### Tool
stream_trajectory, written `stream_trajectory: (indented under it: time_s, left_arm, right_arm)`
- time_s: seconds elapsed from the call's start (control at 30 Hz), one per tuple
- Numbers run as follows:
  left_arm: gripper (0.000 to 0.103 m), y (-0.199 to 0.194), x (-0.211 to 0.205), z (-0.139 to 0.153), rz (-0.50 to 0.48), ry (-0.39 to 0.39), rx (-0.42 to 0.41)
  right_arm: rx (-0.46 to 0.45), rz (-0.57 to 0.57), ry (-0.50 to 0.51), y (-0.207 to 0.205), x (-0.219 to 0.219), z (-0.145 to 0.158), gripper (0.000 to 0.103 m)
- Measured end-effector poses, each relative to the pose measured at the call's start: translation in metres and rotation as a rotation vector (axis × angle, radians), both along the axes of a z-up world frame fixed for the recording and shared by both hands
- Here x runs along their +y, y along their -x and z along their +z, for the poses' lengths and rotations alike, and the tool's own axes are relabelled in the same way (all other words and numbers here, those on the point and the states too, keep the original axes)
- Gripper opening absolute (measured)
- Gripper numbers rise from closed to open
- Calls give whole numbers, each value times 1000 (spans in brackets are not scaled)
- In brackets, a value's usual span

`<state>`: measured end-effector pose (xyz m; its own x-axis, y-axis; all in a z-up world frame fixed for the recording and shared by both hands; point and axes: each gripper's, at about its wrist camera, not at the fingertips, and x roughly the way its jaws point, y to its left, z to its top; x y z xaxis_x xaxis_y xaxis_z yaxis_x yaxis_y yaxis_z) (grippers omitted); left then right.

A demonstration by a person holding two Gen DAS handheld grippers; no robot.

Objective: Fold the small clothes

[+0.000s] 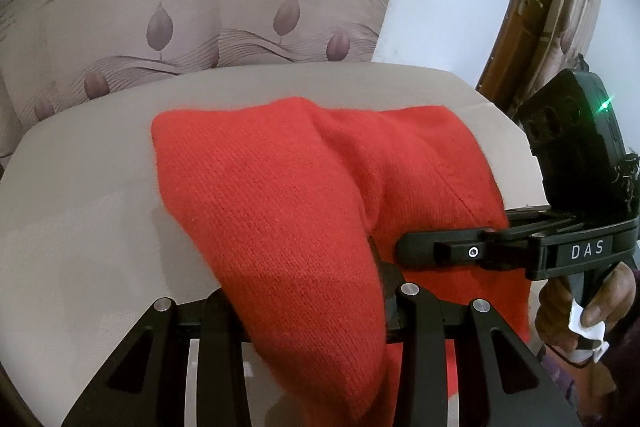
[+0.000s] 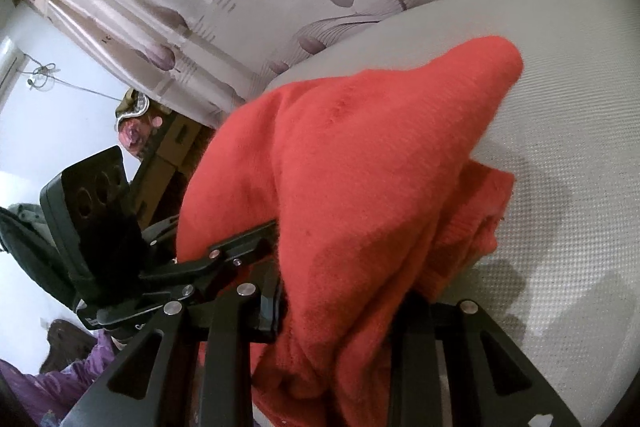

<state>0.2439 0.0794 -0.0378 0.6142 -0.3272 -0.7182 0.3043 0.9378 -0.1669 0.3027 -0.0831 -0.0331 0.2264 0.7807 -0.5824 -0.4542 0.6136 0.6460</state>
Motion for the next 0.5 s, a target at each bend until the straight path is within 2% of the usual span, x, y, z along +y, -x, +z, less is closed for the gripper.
stream_trajectory:
  time_s: [0.5]
  left_arm:
    - [38, 24, 10, -4, 1, 1, 7]
  right_arm:
    - [5, 14, 4, 14, 22, -3, 27]
